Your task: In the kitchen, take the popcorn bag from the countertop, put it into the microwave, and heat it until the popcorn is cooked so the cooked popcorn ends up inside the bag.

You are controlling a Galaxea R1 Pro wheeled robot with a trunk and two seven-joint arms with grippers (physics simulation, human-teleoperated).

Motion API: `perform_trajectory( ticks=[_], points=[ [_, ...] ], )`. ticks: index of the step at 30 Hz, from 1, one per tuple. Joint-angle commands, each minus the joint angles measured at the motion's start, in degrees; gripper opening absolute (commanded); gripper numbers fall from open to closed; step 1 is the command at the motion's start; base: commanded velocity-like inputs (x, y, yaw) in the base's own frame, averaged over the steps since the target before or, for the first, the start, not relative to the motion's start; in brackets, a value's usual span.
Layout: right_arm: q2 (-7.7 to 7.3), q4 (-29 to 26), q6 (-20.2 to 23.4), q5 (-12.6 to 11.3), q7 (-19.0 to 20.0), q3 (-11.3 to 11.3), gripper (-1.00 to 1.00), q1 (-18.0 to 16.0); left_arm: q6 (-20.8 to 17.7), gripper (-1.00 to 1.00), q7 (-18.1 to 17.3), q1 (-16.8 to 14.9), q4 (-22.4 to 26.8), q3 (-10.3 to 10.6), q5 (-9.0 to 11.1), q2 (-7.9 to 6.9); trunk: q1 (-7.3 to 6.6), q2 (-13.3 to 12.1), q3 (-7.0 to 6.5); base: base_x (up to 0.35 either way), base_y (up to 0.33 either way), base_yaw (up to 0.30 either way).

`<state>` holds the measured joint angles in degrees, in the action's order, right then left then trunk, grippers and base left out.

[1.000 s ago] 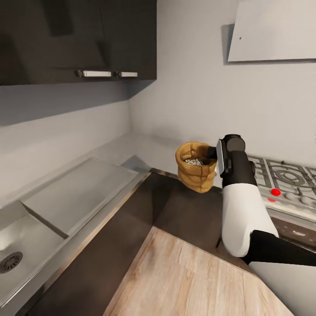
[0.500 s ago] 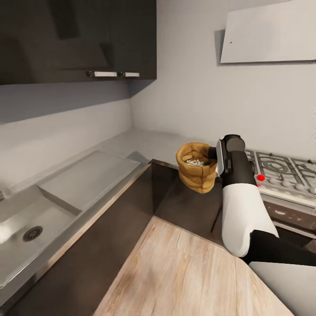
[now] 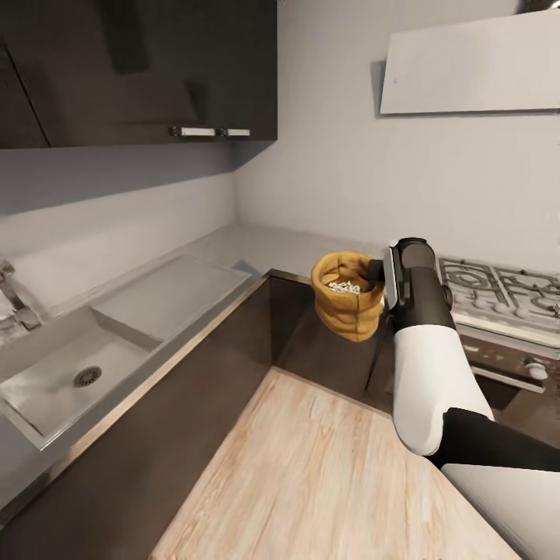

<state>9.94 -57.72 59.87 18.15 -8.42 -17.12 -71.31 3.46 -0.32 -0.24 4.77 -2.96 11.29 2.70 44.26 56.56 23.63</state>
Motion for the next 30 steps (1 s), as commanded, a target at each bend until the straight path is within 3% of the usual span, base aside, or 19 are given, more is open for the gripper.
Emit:
perform_trajectory(
  ticks=[1, 30],
  points=[
    [0.06, -0.03, 0.13, -0.22, -0.32, -0.1, -1.0, -0.06, 0.15, 1.0, -0.03, -0.02, -0.03, -0.27, 0.18, 0.02, -0.03, 0.05, 0.06, -0.346, 0.0, 0.0],
    [0.06, 0.63, 0.13, -0.46, -0.28, -0.27, -1.0, -0.06, 0.15, 1.0, -0.03, -0.02, -0.03, -0.29, 0.22, -0.05, -0.03, 0.05, 0.06, -0.346, 0.0, 0.0]
  ],
)
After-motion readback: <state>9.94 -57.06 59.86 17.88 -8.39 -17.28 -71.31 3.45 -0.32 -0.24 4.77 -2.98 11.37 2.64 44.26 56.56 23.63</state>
